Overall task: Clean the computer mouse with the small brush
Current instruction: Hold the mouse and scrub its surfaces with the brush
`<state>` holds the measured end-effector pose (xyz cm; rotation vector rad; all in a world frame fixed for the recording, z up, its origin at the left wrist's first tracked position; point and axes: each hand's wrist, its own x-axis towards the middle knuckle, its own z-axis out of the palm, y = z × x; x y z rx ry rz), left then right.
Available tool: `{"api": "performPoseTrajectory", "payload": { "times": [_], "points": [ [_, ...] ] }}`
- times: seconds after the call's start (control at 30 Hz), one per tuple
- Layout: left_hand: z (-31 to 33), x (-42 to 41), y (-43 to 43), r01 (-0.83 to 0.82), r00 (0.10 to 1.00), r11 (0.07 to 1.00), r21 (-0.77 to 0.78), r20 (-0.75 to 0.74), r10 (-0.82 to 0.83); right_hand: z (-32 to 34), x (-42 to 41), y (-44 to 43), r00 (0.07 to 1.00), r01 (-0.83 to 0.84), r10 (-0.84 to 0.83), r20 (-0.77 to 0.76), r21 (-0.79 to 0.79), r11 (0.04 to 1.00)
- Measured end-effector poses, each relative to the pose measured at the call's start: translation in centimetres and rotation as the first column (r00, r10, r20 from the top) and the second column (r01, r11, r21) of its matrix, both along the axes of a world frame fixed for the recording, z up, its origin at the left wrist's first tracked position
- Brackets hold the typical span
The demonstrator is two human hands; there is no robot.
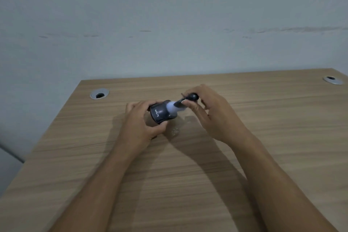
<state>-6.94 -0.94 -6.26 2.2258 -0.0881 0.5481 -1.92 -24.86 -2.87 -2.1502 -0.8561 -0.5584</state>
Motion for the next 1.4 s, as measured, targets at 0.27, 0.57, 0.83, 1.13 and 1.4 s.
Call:
{"api": "performPoseTrajectory", "payload": {
  "times": [0.27, 0.57, 0.83, 1.13, 1.4],
  "points": [
    [0.3, -0.6, 0.0, -0.054, 0.993, 0.996, -0.068, -0.109, 0.046, 0.1, -0.2, -0.3, 0.999, -0.045, 0.045, -0.008, -0.071, 0.996],
    [0.7, -0.8, 0.0, -0.091, 0.986, 0.991, -0.094, -0.148, 0.076, -0.2, -0.3, 0.0, 0.994, 0.094, -0.093, -0.052, 0.015, 0.995],
    [0.8, -0.9, -0.2, -0.061, 0.987, 0.997, -0.056, -0.151, 0.052, -0.5, -0.7, 0.5, 0.991, 0.047, -0.051, -0.123, -0.035, 0.998],
    [0.4, -0.8, 0.1, -0.054, 0.992, 0.996, 0.077, -0.107, 0.062, -0.7, -1.3, 1.8, 0.984, 0.060, -0.058, -0.169, 0.004, 0.998],
    [0.5, -0.7, -0.3, -0.020, 0.999, 0.988, 0.153, -0.042, 0.027, -0.2, -2.0, 2.3, 0.994, 0.021, -0.017, -0.108, 0.037, 0.999]
  ]
}}
